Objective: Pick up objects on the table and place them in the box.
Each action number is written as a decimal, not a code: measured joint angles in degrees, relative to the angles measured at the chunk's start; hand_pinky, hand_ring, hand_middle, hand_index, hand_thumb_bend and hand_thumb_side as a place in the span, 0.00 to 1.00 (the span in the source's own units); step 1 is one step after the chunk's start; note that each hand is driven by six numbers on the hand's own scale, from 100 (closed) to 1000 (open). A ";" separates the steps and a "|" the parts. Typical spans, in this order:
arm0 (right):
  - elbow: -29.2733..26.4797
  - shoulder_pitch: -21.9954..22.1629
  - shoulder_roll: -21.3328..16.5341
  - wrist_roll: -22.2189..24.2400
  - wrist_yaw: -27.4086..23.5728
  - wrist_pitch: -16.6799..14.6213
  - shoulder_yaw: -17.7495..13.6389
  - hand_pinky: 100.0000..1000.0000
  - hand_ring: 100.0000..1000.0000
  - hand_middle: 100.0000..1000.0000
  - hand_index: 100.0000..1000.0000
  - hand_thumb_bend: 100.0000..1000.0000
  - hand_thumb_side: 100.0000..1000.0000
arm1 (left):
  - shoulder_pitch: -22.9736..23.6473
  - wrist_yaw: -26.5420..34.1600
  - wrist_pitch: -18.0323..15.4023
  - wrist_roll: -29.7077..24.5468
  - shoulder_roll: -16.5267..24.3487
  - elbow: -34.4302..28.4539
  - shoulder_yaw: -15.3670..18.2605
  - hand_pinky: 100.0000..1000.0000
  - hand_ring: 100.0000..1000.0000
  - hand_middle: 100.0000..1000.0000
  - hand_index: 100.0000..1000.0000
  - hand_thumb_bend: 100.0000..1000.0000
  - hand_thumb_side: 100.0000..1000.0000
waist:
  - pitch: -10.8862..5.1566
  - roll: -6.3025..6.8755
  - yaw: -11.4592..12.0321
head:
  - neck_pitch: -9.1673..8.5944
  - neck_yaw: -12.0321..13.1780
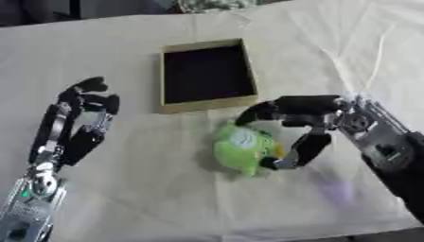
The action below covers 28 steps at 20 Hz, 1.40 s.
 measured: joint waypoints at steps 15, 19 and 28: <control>1.91 -0.34 1.19 -3.20 4.72 -3.00 -1.06 0.78 0.69 0.53 0.67 0.00 0.11 | 0.00 0.00 -0.06 -0.11 0.00 -0.01 -0.01 0.68 0.69 0.71 0.85 0.32 0.71 | -0.06 0.03 -0.01 | 0.00 -0.20; 1.76 -0.17 1.17 -6.52 5.86 -3.65 -1.24 0.76 0.63 0.43 0.57 0.00 0.00 | 0.00 0.00 -0.06 -0.12 0.00 -0.02 -0.01 0.68 0.69 0.71 0.85 0.31 0.71 | -0.06 0.03 -0.03 | 0.00 -0.20; -2.51 -0.90 -1.04 -17.52 7.52 -3.26 -1.44 0.74 0.59 0.38 0.50 0.00 0.00 | 0.00 0.00 -0.06 -0.12 0.00 -0.02 -0.01 0.68 0.69 0.71 0.85 0.31 0.71 | -0.06 -0.04 -0.11 | 0.00 -0.16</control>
